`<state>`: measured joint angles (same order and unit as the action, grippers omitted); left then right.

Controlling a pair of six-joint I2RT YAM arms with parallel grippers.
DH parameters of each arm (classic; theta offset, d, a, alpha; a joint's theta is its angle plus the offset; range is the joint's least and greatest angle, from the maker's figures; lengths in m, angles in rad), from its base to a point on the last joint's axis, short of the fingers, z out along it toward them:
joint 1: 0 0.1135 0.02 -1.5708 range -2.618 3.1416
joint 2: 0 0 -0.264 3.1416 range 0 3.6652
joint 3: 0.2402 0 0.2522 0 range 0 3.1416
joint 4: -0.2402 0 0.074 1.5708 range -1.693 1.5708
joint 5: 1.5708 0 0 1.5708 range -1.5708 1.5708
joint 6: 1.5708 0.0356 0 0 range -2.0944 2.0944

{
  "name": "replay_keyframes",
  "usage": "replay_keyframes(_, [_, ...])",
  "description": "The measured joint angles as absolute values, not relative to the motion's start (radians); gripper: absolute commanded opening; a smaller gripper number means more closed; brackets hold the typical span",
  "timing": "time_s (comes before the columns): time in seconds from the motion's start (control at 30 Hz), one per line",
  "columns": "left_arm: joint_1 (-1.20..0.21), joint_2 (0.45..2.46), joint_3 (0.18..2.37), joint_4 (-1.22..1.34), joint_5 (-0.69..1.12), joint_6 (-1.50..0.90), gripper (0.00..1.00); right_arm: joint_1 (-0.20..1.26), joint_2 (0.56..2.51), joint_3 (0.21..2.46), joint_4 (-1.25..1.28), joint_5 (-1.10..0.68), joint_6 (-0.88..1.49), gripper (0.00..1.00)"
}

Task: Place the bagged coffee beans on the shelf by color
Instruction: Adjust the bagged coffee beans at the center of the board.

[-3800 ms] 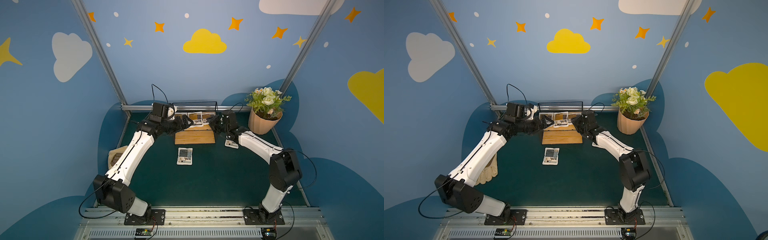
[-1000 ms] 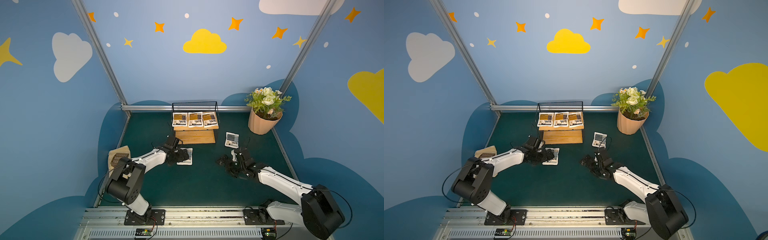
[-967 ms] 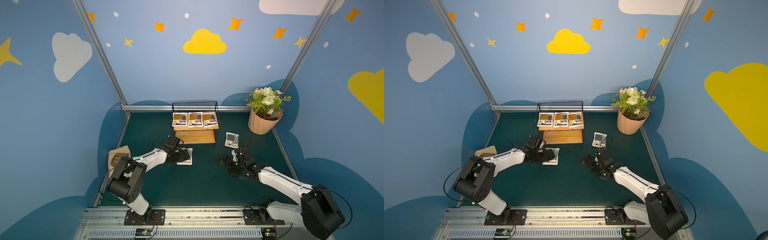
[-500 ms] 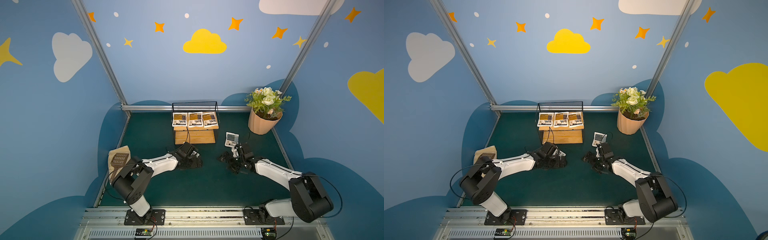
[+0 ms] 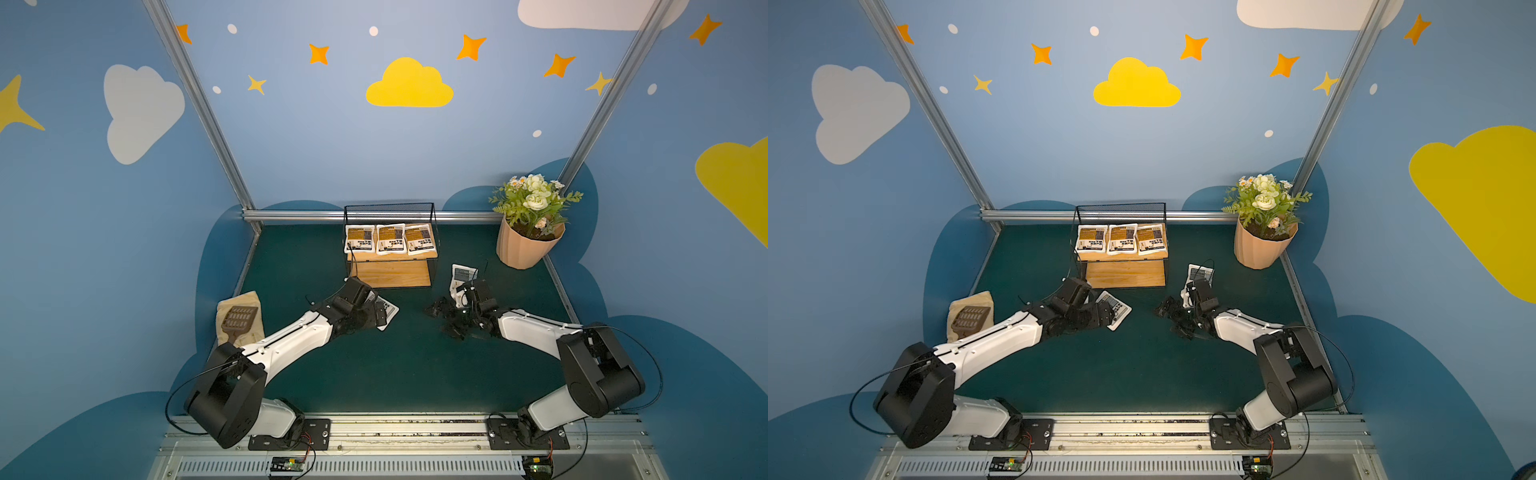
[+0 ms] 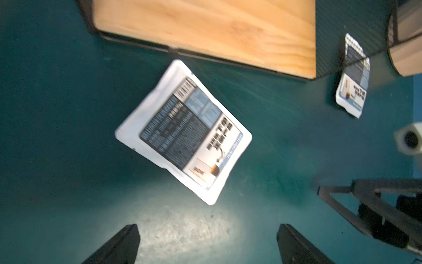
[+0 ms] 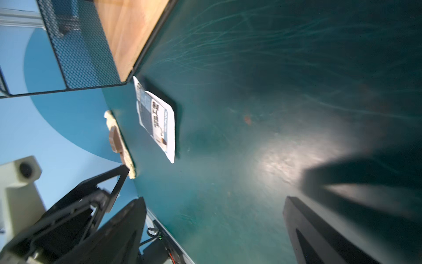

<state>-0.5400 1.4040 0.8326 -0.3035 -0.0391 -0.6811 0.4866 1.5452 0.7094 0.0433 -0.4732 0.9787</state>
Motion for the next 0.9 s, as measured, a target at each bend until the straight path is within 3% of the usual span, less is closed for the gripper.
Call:
replay_keyframes(0.53, [-0.476, 1.581, 0.837, -0.132, 0.034, -0.537, 1.0, 0.608, 1.65, 0.653, 0.355, -0.42, 1.206, 0.95])
replay_keyframes(0.9, [-0.464, 1.665, 0.84, -0.052, 0.031, -0.527, 1.0, 0.641, 1.737, 0.704, 0.439, -0.422, 1.256, 0.88])
